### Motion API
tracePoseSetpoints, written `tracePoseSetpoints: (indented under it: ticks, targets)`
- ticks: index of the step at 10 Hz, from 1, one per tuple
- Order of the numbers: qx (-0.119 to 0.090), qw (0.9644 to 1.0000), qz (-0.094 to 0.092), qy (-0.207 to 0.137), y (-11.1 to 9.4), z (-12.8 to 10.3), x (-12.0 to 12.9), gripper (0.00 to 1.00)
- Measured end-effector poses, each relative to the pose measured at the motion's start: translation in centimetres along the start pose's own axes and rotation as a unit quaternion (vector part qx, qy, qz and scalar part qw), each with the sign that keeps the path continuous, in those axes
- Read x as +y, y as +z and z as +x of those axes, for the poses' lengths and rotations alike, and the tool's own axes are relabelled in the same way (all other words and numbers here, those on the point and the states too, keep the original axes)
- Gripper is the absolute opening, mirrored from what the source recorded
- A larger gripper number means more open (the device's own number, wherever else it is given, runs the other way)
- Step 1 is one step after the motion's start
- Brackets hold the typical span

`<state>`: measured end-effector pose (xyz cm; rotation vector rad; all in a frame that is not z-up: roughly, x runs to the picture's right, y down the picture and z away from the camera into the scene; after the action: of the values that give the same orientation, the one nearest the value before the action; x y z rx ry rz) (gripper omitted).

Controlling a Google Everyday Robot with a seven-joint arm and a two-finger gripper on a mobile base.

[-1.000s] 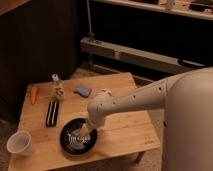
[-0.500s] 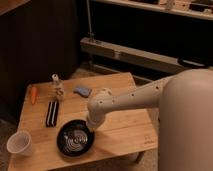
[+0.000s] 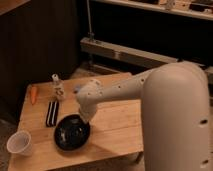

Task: Drag the ceramic bowl in a circle

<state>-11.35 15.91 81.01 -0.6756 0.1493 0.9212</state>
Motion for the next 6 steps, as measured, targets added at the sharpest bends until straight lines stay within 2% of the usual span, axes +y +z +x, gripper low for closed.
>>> tracePoseSetpoints:
  ticks: [3,4,6]
  targets:
    - [0.007,0.9998,0.017,-0.003,-0.1,-2.3,-2.7,0.14]
    - [0.014,0.9996,0.025,0.005,0.1,-2.8,-4.6,0.14]
    - [0.031,0.9987,0.030,0.027,0.9,-2.6,-7.4,0.14]
